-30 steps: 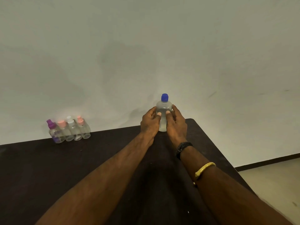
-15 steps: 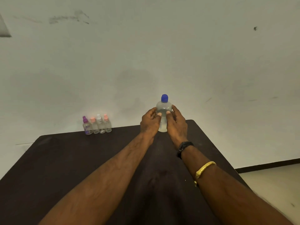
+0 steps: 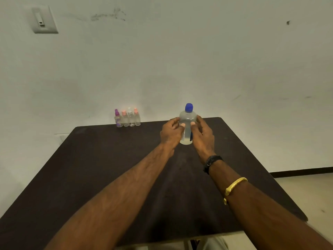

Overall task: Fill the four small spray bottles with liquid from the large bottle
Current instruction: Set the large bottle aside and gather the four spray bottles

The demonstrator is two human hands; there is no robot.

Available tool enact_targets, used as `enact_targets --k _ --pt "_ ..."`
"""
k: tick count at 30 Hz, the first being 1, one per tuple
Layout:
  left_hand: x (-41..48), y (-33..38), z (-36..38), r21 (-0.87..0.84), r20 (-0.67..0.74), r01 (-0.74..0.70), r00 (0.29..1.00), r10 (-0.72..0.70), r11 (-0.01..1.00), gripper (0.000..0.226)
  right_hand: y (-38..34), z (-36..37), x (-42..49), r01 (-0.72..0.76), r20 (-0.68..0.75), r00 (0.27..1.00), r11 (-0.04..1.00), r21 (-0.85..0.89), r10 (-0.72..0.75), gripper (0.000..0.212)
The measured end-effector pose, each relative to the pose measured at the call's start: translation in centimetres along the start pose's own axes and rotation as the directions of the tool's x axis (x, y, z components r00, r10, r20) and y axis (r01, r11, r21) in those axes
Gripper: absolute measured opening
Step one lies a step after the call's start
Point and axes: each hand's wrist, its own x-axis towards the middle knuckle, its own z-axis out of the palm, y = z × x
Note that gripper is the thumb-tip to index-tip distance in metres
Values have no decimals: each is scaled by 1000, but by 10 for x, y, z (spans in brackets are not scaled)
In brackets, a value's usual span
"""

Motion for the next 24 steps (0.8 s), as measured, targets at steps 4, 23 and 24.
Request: enact_targets --k 4,23,24 --pt "-19 -14 -5 17 -7 12 1000 -12 1000 40 8 -3 -21 -42 29 999 999 -6 43 48" --pt "-35 -70 3 -33 -38 107 993 -108 994 48 56 -8 -39 -113 73 990 991 -75 118 46" --pt "-35 -71 3 -36 -34 108 993 -109 994 48 57 -8 -39 -118 69 990 990 -75 123 46"
